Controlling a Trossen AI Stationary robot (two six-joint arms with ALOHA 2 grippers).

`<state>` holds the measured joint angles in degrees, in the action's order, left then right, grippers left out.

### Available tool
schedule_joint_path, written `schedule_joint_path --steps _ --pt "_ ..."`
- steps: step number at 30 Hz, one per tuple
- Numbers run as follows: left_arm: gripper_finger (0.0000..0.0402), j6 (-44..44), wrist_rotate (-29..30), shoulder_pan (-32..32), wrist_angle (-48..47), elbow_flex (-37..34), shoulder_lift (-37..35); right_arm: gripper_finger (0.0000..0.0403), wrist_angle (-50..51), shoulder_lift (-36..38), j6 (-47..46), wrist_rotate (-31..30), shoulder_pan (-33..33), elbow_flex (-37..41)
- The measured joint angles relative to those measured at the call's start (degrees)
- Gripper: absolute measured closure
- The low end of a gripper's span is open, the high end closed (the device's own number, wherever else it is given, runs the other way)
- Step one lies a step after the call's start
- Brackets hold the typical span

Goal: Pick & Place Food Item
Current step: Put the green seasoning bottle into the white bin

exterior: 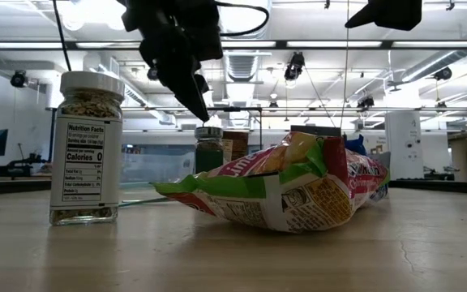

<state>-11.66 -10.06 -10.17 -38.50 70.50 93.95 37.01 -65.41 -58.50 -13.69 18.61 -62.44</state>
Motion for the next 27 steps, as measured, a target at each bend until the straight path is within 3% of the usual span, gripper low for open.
schedule_joint_path --steps 19,27 --pt "0.0167 3.2 0.6 0.0 1.0 -0.4 0.0 0.0028 -0.1 0.0 -0.2 0.0 0.0 0.1" --pt "0.008 5.7 4.8 -0.1 1.0 -0.4 0.0 0.0028 -0.1 0.0 -0.4 0.0 0.0 0.1"
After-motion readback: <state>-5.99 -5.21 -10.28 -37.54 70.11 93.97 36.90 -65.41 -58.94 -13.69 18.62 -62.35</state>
